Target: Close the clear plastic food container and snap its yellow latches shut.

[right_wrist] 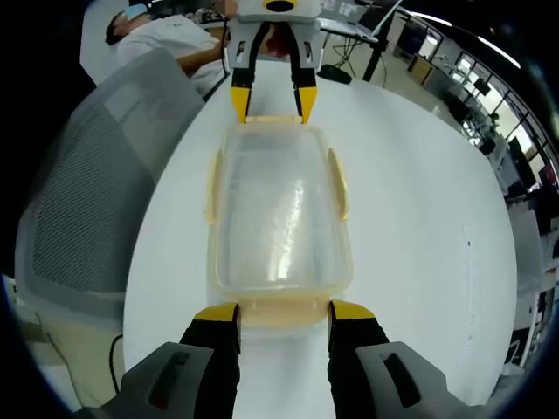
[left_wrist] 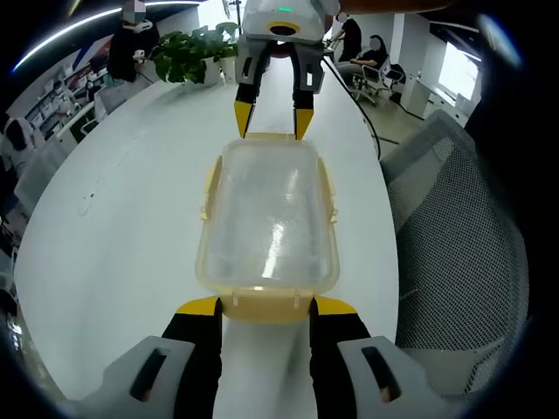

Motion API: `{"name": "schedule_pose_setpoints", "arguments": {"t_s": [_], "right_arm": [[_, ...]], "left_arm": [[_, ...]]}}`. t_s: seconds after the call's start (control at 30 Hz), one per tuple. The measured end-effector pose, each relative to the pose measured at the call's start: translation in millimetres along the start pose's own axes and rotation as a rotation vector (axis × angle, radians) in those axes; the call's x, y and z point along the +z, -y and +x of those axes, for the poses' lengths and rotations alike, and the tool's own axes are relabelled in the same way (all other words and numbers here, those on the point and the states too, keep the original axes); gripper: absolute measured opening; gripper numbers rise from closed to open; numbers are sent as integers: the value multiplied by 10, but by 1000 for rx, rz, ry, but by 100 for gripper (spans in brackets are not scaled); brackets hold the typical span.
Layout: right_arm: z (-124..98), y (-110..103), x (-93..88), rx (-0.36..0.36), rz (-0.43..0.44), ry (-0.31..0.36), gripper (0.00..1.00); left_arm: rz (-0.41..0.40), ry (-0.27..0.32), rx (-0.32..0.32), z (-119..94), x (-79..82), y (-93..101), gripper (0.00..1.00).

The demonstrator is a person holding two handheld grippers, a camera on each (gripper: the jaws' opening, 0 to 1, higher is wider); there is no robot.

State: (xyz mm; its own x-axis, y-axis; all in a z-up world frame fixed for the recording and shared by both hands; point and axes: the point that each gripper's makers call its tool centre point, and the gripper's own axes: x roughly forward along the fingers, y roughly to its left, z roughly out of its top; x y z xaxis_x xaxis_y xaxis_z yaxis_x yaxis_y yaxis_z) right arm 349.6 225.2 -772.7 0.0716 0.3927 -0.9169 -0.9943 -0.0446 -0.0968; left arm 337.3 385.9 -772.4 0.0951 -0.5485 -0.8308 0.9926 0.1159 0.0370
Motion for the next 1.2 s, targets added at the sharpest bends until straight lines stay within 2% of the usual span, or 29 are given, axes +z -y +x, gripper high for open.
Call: {"name": "schedule_pose_setpoints", "arguments": {"t_s": [0.77, 1.2], "right_arm": [[-84, -18, -228, -7, 4, 5, 38], [-79, -21, -255, -8, -3, 15, 38]], "left_arm": [[0, -2, -3, 131, 209, 32, 38], [-6, -22, 1, 161, 208, 44, 38]]}}
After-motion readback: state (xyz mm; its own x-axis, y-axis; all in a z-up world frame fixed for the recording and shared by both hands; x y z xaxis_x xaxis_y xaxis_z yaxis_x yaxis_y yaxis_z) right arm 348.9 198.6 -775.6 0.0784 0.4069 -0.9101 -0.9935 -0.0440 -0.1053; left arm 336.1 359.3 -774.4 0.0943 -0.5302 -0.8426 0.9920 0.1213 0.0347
